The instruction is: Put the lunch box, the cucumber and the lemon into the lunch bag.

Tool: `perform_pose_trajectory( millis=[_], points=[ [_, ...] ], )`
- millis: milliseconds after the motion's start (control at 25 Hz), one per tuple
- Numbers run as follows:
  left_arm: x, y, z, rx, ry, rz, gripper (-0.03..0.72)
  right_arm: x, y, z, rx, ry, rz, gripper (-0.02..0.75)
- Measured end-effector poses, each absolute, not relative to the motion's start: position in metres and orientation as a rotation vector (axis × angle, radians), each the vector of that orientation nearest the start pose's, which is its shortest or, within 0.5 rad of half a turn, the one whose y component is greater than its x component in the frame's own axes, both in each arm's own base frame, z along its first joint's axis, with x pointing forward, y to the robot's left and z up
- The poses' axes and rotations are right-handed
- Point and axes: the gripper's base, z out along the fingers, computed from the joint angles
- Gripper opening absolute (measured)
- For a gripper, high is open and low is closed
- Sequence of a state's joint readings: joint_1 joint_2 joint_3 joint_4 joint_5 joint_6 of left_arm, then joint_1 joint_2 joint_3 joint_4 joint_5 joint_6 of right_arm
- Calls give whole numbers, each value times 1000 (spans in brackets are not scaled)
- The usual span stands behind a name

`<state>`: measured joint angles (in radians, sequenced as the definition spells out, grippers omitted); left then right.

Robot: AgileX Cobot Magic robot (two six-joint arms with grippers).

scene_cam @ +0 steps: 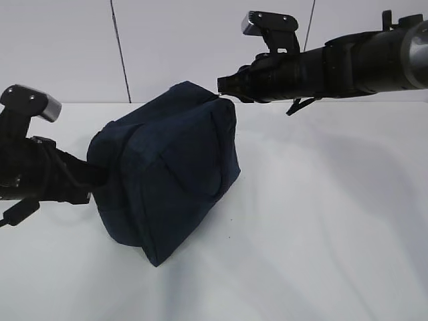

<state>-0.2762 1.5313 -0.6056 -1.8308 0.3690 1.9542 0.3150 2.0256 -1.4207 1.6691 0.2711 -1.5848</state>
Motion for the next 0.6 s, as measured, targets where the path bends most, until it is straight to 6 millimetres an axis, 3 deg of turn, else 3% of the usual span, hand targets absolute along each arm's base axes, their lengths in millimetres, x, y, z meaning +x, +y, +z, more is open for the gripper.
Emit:
perform_pose_trajectory(
  millis=[240,600],
  points=[
    [264,-98,183,588,2204,-470,-4,431,171,214,-415,2051,639,8],
    [295,-92,209,547,2146,-276,-4,412,182,208,-667,2139,805,8]
  ],
)
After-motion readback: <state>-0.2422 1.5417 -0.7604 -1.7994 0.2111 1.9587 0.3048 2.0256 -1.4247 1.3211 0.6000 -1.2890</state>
